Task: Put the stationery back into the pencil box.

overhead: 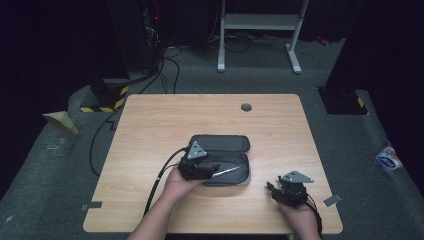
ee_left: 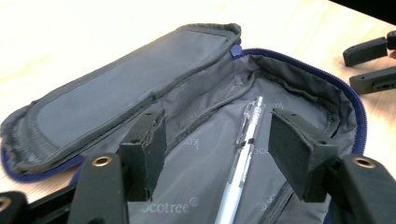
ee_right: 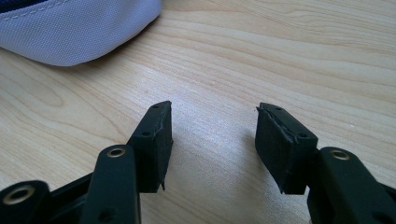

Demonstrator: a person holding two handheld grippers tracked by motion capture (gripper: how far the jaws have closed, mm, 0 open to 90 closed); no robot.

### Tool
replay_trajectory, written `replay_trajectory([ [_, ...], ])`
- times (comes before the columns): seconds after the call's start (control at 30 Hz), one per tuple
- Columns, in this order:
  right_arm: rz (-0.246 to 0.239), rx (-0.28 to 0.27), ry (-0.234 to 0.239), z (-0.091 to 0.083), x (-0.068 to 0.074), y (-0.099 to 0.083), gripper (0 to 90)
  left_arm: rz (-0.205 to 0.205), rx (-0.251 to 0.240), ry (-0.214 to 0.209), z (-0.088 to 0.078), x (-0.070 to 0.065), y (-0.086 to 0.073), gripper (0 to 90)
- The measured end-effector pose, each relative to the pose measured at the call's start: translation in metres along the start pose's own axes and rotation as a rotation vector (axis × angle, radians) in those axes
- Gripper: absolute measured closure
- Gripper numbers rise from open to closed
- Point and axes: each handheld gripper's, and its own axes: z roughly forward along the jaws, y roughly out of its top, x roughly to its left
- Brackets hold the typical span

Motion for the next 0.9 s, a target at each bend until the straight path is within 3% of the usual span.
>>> replay_trajectory([
  [0.13,0.0,0.0,0.0,0.0,0.0,0.0,45.9,-0.029,-0.011,-0.007,-0.009,0.004,-0.003,31.2],
  [0.23,0.0,0.0,0.0,0.0,0.0,0.0,45.9,-0.052,-0.01,-0.044,-0.015,0.008,-0.008,22.5],
  [0.3,0.0,0.0,0.0,0.0,0.0,0.0,45.9,-0.046,-0.007,-0.031,-0.016,0.008,-0.009,18.5],
  [0.4,0.0,0.0,0.0,0.0,0.0,0.0,45.9,-0.073,-0.016,-0.02,-0.021,0.012,-0.013,14.6],
  [0.57,-0.004,-0.001,-0.001,0.0,0.0,0.0,45.9,-0.109,-0.028,0.038,-0.032,0.02,-0.021,4.6],
  [0.9,-0.003,-0.001,-0.002,0.0,0.0,0.0,45.9,-0.139,-0.015,0.09,-0.051,0.034,-0.045,2.0],
])
